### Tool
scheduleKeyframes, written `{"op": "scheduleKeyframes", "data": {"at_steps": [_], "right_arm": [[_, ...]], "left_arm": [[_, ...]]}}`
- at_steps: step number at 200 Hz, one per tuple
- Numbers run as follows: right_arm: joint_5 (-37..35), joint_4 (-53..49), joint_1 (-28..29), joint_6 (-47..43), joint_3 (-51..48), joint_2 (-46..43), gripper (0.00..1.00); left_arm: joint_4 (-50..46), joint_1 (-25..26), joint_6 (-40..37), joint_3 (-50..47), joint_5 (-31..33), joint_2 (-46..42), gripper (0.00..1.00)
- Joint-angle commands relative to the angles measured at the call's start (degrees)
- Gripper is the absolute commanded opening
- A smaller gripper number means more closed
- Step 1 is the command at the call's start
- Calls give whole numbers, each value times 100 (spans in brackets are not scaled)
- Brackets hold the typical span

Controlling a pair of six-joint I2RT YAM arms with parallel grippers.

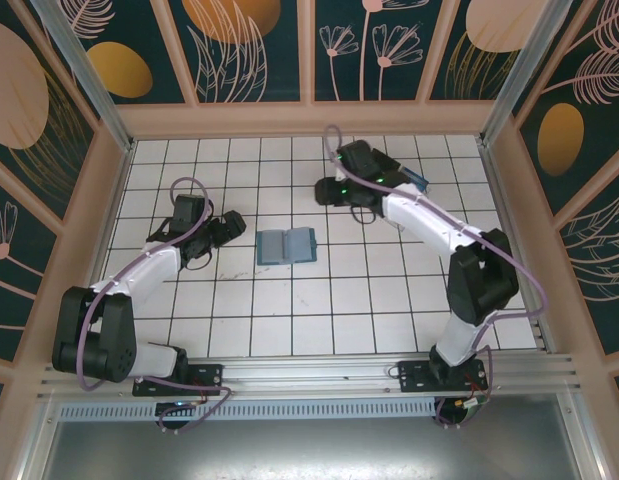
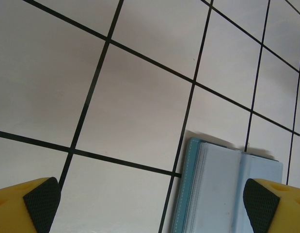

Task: Take the credit cards out of the card holder

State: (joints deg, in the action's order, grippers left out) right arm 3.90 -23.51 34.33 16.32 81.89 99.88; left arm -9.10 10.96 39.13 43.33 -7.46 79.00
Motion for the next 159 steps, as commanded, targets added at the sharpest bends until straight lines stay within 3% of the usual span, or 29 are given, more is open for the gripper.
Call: {"op": "scheduleKeyframes", "data": {"at_steps": [1, 44, 131, 159], "right_arm": [[-274, 291, 530, 692, 71, 412, 55], [-872, 48, 1340, 1020, 490, 1317, 64], [-1007, -518, 1446, 908, 986, 2477, 65], [-1164, -683, 1445, 959, 983, 2680, 61]], "left_arm": [[137, -58, 97, -98, 29, -78, 99], [128, -77, 86, -79, -18, -71, 99], [267, -77, 48, 22, -629, 87, 99], [432, -77, 49, -9, -1021, 165, 94]]}}
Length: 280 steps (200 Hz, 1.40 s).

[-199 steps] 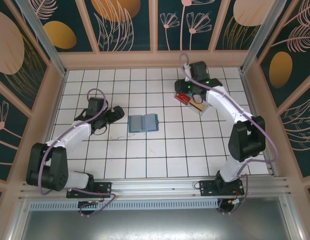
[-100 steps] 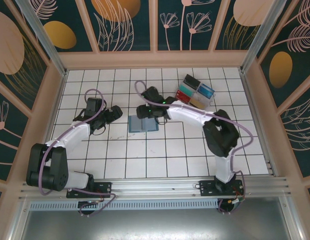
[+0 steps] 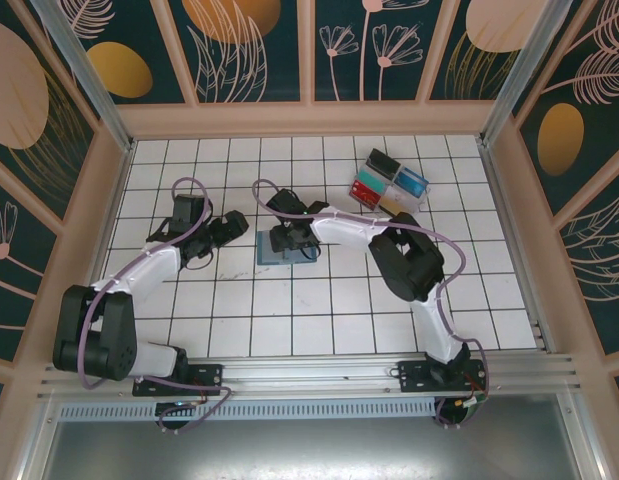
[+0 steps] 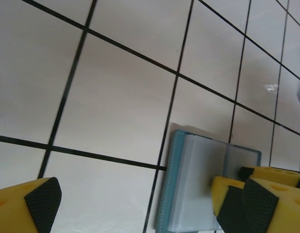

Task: Take the credit cards out of the card holder

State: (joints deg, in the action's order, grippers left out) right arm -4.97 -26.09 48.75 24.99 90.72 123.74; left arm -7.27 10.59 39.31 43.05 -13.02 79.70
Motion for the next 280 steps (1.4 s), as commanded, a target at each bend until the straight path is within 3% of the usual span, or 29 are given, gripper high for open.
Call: {"op": "scheduleKeyframes", "data": {"at_steps": [1, 32, 59, 111, 239, 280], "right_arm": [[-281, -429, -2, 92, 102, 305, 60], [-380, -448, -6, 111, -54, 379, 43], [-338, -335, -18, 85, -256, 335, 41], [-8, 85, -118, 133, -682, 71, 40], [628, 529, -348, 268, -989, -216, 36], [1035, 1137, -525, 458, -1342, -964, 38]], "left_arm": [[254, -39, 32, 20, -474, 101, 94], [475, -39, 96, 7, -1082, 266, 83], [752, -9, 244, -88, -1582, 493, 71], [1067, 390, 432, -55, -1959, 925, 52], [1668, 806, 631, 139, -2316, 1810, 46], [2465, 891, 991, 119, -2785, 2044, 45]]}}
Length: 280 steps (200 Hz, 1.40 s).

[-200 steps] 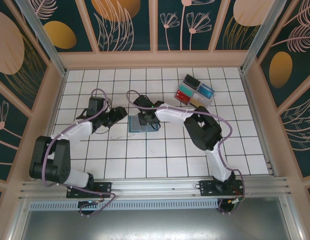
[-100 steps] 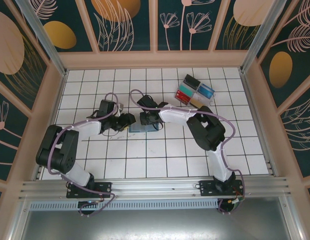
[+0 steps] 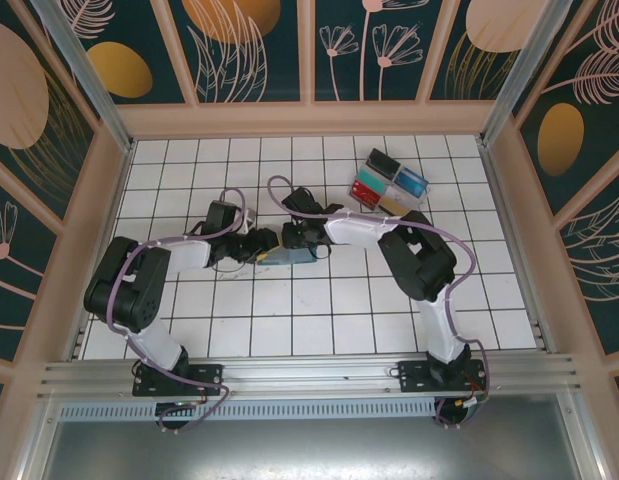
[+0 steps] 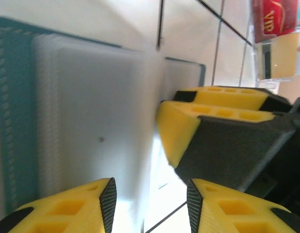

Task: Take the credit cards out of the card holder

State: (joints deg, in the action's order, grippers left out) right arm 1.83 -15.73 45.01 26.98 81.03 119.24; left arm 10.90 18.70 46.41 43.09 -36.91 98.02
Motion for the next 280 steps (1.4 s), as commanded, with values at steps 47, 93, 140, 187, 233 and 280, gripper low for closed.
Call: {"op": "scheduleKeyframes", "data": {"at_steps": [47, 93, 140, 187, 233, 280], "right_arm": [[192, 1068, -670, 1041, -1420, -2097, 48], [-428, 1110, -868, 1251, -1977, -2964, 49], [-291, 865, -644, 1052, -1556, -2647, 48], [258, 717, -312, 1086, -893, -1817, 43], [532, -42, 2, 841, 48, -752, 42], [-205, -871, 296, 449, 576, -62, 61]], "left_arm": [[1189, 327, 617, 468, -493, 501, 45], [1173, 835, 684, 1090, -346, 1074, 47], [34, 831, 88, 1388, 324, 935, 39], [-301, 284, -95, 580, 464, -130, 22], [-946, -314, -425, 76, 927, -845, 23], [-757, -400, -197, -68, 939, -746, 28]]}}
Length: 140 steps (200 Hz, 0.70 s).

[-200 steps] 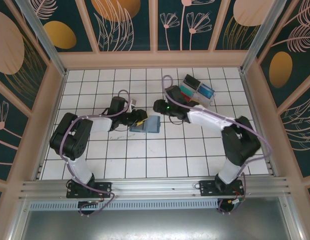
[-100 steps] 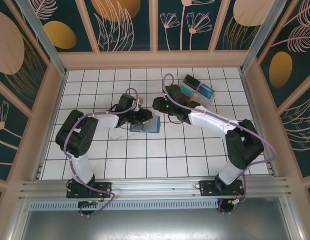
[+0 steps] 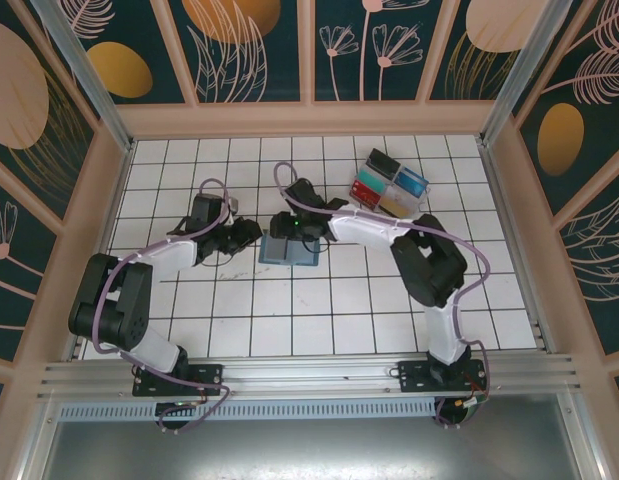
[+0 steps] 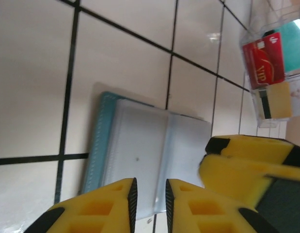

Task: Take the credit cards out of the card holder

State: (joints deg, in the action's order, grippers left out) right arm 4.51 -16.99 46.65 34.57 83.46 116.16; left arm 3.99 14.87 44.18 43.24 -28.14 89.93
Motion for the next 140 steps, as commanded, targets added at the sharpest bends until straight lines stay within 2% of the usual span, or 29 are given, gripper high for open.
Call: {"op": "scheduleKeyframes", "data": {"at_steps": [1, 49, 71, 87, 117, 140], "right_arm": [[-489, -762, 137, -319, 344, 261, 61], [-985, -1329, 186, -564, 670, 759, 61], [-1250, -1511, 188, -617, 680, 934, 55], [-1347, -1571, 188, -626, 626, 1003, 46], [-1289, -1451, 186, -618, 436, 967, 40], [-1199, -1307, 177, -603, 292, 914, 38]], "left_arm": [[-66, -18, 26, -86, 63, 66, 28], [77, -11, 144, -144, -26, 186, 29], [187, -12, 182, -189, -204, 268, 31], [265, -15, 166, -192, -406, 335, 33], [471, -13, 203, -176, -741, 476, 34], [707, -3, 317, -210, -930, 586, 35]]}}
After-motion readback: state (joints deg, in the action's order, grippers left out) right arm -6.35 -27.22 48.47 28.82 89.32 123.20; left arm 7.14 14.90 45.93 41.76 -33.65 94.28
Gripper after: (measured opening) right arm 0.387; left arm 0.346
